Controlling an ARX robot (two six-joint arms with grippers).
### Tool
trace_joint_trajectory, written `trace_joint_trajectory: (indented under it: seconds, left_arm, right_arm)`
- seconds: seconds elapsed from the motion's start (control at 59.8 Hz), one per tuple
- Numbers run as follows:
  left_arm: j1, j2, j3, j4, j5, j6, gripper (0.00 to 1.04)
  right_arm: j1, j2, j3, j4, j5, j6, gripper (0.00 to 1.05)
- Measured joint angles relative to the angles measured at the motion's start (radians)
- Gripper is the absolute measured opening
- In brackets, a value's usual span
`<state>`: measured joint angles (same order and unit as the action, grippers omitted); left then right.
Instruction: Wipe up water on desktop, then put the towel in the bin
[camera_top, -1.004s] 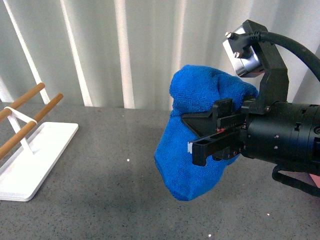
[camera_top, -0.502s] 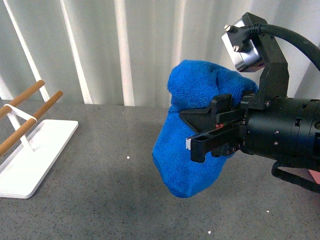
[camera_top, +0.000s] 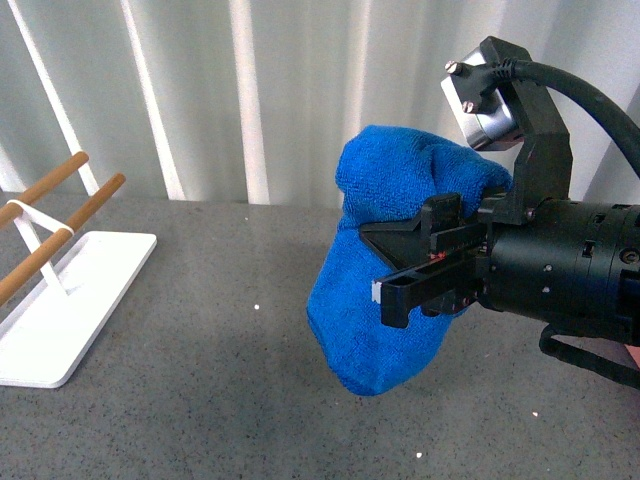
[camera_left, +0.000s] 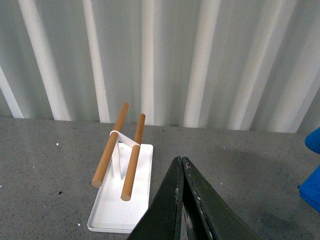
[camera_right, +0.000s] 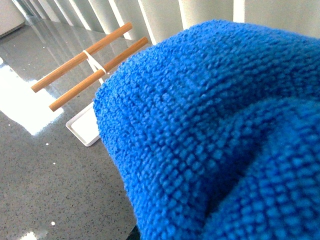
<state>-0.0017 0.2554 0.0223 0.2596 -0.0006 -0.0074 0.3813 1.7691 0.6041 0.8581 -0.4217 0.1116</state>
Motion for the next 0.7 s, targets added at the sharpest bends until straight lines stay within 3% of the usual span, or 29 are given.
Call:
trace_joint_trajectory:
  seconds: [0.301, 0.435, 0.569, 0.703]
  left_arm:
    - [0.0, -0.08, 0.0, -0.081, 0.0, 0.0, 0.04]
    - [0.0, -0.224, 0.0, -0.251, 0.0, 0.0, 0.04]
    - [0.0, -0.251, 0.0, -0.256, 0.0, 0.0, 0.04]
    - [0.0, -0.251, 0.0, -0.259, 0.0, 0.0, 0.22]
  right_arm:
    - [0.008, 0.055, -0.003, 0.007, 0.002, -0.002, 0.05]
    - [0.01, 0.065, -0.003, 0.006, 0.002, -0.005, 0.05]
    - [0.01, 0.083, 0.006, -0.003, 0.002, -0.005, 0.05]
    - [0.009, 0.095, 0.016, -0.013, 0.002, -0.004, 0.05]
